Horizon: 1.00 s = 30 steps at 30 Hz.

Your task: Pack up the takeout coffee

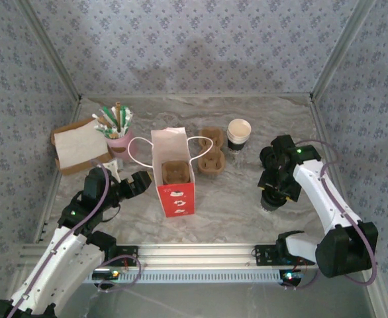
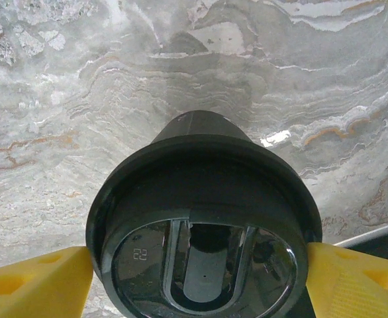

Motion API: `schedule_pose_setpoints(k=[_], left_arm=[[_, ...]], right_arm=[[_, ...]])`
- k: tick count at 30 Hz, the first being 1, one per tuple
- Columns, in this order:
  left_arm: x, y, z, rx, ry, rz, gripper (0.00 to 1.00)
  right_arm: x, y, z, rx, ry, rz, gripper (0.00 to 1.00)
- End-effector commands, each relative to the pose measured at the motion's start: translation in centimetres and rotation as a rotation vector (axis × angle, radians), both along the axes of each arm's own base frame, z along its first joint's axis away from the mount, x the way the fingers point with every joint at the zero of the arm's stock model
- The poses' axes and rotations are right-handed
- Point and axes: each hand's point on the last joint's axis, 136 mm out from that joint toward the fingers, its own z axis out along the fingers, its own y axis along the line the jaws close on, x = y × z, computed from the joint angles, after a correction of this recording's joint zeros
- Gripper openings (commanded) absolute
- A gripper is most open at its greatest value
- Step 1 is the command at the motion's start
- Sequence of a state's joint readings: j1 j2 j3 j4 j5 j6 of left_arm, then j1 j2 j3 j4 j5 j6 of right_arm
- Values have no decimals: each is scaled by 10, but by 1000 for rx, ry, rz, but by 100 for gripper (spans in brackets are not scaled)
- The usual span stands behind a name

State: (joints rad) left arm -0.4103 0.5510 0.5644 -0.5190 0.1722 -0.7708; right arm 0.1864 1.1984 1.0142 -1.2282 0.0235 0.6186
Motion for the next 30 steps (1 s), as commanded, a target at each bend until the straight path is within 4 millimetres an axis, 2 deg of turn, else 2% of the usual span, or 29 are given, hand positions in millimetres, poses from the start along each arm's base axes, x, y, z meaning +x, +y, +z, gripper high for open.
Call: schedule_pose_setpoints(k=[1, 10, 16, 19, 30], left_arm=[[2, -2, 1, -13, -14, -10, 94], [2, -2, 0, -13, -12, -7, 94], [2, -2, -6, -8, 0, -8, 94], [3, -5, -11, -9, 19, -17, 94], [2, -12, -24, -34, 63, -38, 94]], right_arm=[[-2, -2, -3, -23, 15, -19, 84], [-1, -2, -7, -23, 22, -20, 83], [-1, -1, -10, -19, 28, -18, 83], [-2, -1, -11, -16, 33, -19, 80], [-4, -2, 4, -14, 1, -11, 73]])
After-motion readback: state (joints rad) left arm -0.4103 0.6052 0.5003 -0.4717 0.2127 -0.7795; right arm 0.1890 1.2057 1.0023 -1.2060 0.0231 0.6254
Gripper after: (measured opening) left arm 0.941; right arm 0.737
